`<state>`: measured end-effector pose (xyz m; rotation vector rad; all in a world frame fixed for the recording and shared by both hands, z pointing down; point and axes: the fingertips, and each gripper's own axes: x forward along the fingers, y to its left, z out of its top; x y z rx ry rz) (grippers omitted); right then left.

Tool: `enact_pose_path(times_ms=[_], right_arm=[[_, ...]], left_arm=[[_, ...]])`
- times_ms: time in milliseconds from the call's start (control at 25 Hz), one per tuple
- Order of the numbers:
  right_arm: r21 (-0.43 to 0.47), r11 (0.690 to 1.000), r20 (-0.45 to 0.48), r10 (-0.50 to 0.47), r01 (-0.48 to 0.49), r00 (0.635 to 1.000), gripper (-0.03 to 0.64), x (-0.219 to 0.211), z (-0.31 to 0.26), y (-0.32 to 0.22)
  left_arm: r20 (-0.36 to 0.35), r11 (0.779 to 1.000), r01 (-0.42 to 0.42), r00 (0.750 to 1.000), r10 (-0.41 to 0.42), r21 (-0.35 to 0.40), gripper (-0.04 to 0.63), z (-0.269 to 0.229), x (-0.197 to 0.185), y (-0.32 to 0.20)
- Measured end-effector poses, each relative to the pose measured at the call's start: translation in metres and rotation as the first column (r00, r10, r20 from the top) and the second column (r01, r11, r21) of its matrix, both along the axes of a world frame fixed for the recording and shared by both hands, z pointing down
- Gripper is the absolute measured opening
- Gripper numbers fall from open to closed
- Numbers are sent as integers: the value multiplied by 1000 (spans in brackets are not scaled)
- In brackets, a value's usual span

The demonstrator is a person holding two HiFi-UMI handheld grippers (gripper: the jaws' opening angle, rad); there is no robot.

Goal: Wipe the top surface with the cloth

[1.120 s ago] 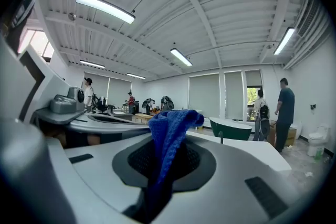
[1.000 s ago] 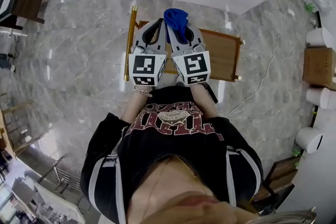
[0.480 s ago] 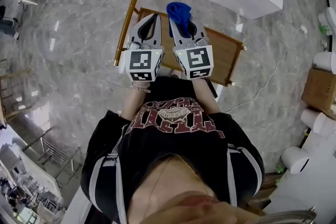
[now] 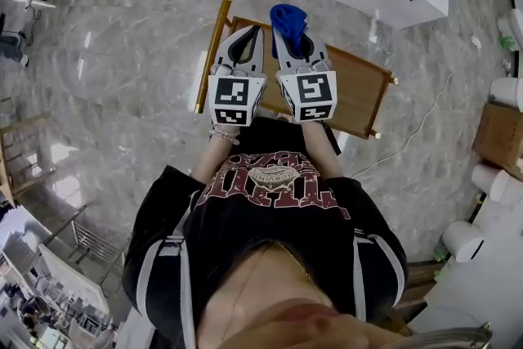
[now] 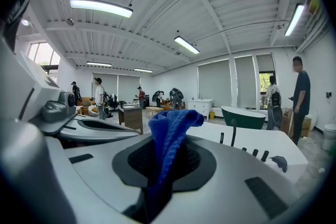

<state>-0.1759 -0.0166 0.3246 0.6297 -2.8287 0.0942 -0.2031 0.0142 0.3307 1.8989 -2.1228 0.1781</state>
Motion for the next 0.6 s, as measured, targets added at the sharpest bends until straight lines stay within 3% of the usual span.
enact_pose_path(times_ms=[400, 600], right_arm=[[-75, 992, -88, 97, -103, 991, 55, -63, 50, -6], [-110, 988, -158, 91, -109, 983, 55, -78, 83, -12]], left_arm=[[-79, 985, -144, 988, 136, -100, 49, 60, -56, -5], [-137, 975, -148, 983, 126, -164, 49, 95, -73, -8]])
